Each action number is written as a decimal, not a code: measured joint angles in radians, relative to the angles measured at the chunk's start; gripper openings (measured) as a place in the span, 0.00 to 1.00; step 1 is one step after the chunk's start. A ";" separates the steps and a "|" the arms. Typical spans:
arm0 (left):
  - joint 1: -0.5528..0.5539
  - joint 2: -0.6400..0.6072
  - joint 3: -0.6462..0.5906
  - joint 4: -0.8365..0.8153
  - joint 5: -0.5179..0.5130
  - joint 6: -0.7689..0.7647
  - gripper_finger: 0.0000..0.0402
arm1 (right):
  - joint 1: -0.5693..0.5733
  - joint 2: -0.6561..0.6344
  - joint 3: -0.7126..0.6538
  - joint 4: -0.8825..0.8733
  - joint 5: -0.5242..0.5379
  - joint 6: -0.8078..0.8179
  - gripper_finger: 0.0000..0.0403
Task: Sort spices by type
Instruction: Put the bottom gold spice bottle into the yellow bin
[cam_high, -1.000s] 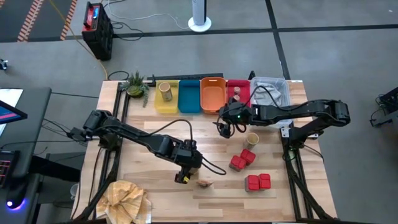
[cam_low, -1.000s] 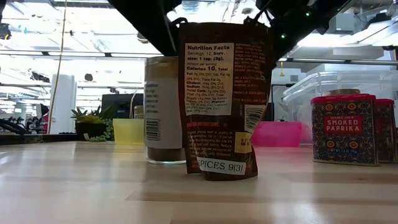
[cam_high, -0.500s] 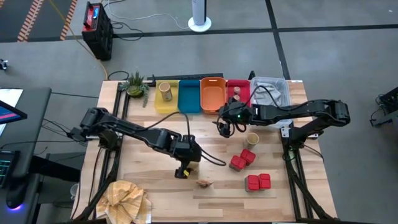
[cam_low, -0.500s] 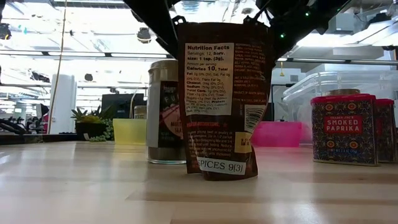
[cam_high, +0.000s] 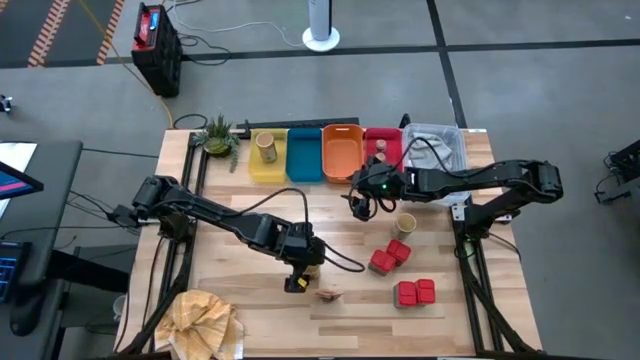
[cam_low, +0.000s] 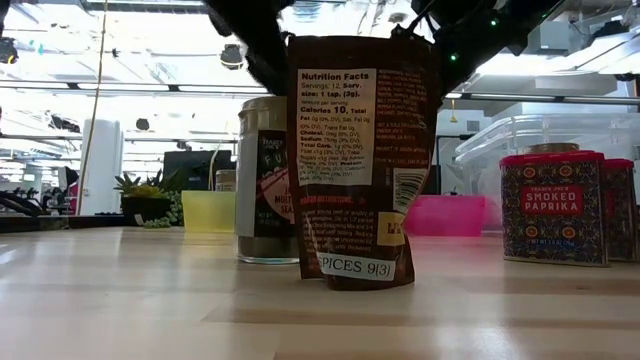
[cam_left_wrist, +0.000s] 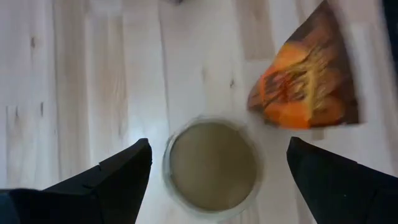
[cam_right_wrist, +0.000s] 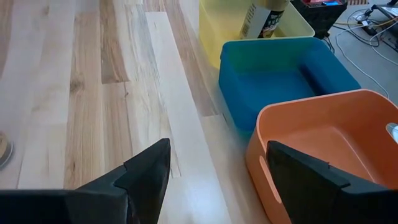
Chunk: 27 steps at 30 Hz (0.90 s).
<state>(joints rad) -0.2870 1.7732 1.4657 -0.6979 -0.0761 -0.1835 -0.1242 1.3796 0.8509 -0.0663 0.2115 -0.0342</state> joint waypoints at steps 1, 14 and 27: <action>-0.001 0.000 -0.001 -0.005 -0.003 -0.004 0.89 | 0.000 0.000 0.000 0.000 0.000 0.000 0.73; -0.007 0.091 0.001 -0.016 -0.025 -0.023 0.89 | 0.015 0.000 0.000 0.008 0.000 0.000 0.73; 0.015 0.110 0.001 -0.009 -0.051 -0.015 0.66 | 0.019 0.000 0.000 0.018 -0.001 -0.003 0.73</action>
<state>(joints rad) -0.2723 1.8832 1.4662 -0.7068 -0.1275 -0.1985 -0.1051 1.3796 0.8509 -0.0483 0.2108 -0.0372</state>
